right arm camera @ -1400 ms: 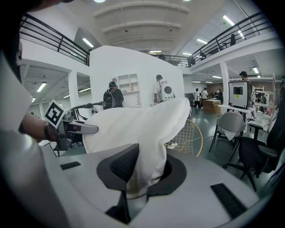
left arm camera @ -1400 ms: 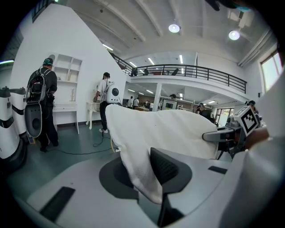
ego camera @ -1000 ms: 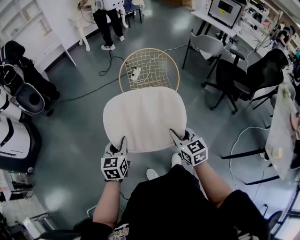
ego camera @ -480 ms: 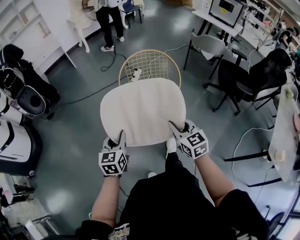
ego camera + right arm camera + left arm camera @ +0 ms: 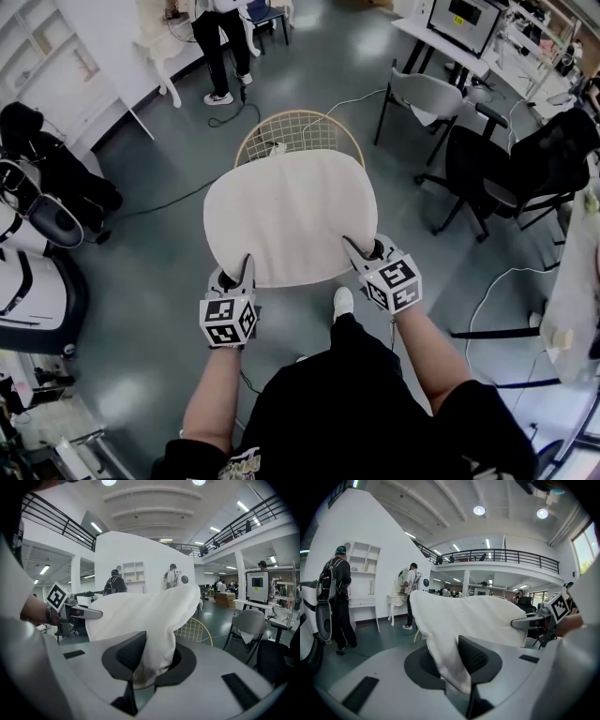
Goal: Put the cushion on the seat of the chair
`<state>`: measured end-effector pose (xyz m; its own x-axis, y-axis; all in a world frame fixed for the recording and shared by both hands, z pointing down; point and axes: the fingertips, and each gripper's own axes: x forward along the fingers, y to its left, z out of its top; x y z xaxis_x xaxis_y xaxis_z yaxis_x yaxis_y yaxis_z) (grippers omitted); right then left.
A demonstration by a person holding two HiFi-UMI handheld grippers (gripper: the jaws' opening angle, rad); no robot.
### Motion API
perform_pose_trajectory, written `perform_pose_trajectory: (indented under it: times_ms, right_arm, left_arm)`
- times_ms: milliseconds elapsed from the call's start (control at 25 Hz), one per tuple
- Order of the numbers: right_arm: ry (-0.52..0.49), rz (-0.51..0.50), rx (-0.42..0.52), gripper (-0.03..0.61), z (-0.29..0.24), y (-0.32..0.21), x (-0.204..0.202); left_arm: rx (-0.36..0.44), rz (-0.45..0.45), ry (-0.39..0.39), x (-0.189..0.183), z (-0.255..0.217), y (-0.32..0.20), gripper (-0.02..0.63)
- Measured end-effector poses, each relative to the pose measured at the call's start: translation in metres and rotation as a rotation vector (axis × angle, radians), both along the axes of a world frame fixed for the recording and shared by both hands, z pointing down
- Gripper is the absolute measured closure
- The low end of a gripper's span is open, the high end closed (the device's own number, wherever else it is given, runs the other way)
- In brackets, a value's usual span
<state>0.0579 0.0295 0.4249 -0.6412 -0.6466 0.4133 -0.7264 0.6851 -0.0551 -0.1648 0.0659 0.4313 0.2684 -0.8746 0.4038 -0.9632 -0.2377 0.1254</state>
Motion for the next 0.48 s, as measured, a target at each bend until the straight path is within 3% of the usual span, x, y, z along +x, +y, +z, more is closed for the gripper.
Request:
perform_pose_trajectory:
  times_ms: [480]
  right_arm:
    - [-0.013, -0.04, -0.073, 0.508, 0.038, -0.151, 0.058]
  left_arm:
    - [-0.091, -0.048, -0.022, 0.06, 0.034, -0.146, 0.518]
